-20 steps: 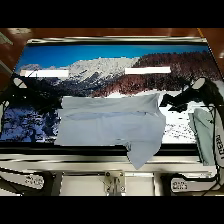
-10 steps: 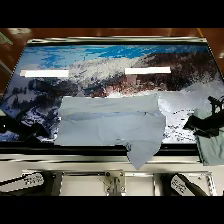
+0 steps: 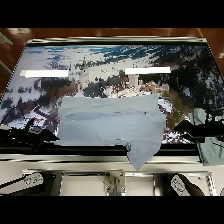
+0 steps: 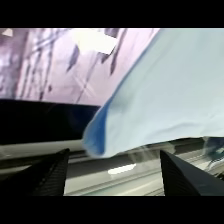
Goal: Fold the shirts.
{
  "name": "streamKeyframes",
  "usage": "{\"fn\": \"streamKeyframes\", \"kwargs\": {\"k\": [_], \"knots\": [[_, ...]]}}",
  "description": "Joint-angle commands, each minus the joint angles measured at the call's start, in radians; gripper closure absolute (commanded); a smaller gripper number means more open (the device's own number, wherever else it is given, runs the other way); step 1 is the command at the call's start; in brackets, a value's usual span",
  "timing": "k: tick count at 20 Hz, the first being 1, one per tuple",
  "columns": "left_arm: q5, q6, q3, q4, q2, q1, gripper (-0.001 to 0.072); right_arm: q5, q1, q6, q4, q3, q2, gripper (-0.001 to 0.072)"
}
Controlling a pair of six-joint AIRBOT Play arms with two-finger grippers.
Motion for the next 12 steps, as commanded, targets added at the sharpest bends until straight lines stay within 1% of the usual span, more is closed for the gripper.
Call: {"fn": "streamKeyframes", "kwargs": {"k": [1,2,3,4,5,6,8,10,12], "knots": [[0.086,0.01,-0.018,-0.047,0.001,-0.037,0.0071,-0.003,-0.002,0.0,0.023,-0.008,0.004,0.0081],[0.089,0.01,-0.021,-0.047,0.001,-0.051,0.0227,-0.001,-0.002,0.0,0.023,-0.008,0.004,0.0081],[0.092,0.011,-0.023,-0.047,0.001,-0.063,0.04,0.0,-0.002,0.005,0.023,-0.008,0.004,0.0081],[0.091,0.022,-0.023,-0.055,0.001,-0.071,0.0544,0.003,-0.002,0.007,0.023,-0.008,0.004,0.0081],[0.089,0.036,-0.023,-0.074,0.001,-0.071,0.0594,0.013,-0.002,0.006,0.018,-0.008,0.004,0.0081],[0.082,0.051,-0.023,-0.087,0.001,-0.07,0.0669,0.035,-0.002,0.0,-0.003,-0.008,0.004,0.008],[0.071,0.059,-0.022,-0.094,0.002,-0.069,0.067,0.104,-0.002,-0.014,-0.058,-0.019,0.004,0.008],[0.061,0.074,-0.022,-0.095,0.002,-0.069,0.067,0.16,-0.002,-0.043,-0.023,-0.078,0.004,0.0081],[0.056,0.074,-0.022,-0.098,0.002,-0.069,0.067,0.133,-0.002,-0.043,0.042,-0.165,0.004,0.0081]]}}
